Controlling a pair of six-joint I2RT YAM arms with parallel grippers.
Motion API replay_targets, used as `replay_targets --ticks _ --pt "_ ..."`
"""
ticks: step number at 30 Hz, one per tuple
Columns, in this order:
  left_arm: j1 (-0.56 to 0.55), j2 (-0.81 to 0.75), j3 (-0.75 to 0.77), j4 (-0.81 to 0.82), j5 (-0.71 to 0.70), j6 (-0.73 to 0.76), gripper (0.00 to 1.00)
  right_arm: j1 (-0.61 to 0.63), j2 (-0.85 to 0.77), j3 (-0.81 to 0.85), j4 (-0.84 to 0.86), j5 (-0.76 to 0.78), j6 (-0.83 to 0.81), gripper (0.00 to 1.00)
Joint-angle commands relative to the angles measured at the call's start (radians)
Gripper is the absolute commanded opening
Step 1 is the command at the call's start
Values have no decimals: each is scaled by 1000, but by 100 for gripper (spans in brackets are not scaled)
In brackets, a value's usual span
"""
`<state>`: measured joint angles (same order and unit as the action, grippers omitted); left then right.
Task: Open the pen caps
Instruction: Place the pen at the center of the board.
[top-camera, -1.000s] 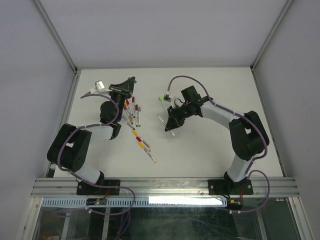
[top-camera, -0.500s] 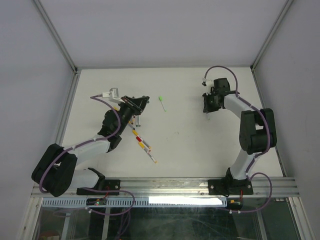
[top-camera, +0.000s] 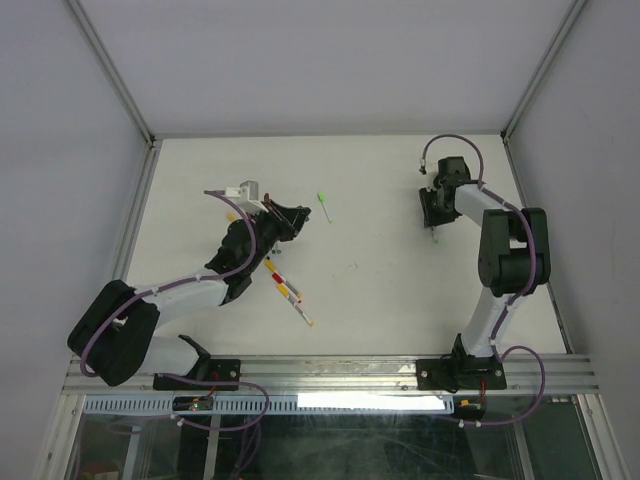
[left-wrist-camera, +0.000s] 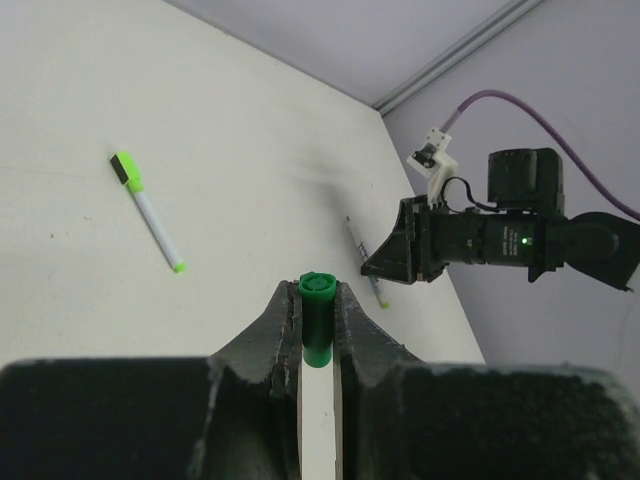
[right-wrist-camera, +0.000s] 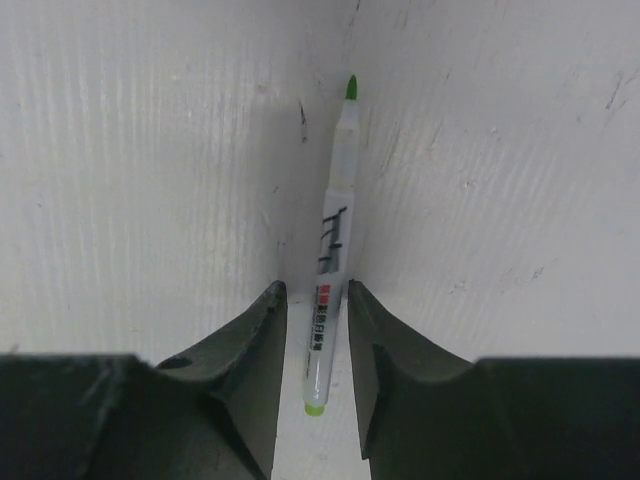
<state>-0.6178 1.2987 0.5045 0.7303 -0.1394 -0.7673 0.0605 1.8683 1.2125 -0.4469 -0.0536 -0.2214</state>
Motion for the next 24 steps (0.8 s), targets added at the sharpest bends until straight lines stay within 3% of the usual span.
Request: replay_targets --ticks 1,13,20,24 --pt "-34 73 96 -58 -29 32 0 -12 17 48 -6 1 -21 35" --pt "-126 320 316 -229 -83 76 0 -41 -15 50 -18 -59 -16 41" --pt "-190 585 681 -571 -215 125 0 -51 -97 23 0 -138 -22 50" --pt "-203 696 841 -667 -281 189 0 -51 -121 14 6 -165 -25 54"
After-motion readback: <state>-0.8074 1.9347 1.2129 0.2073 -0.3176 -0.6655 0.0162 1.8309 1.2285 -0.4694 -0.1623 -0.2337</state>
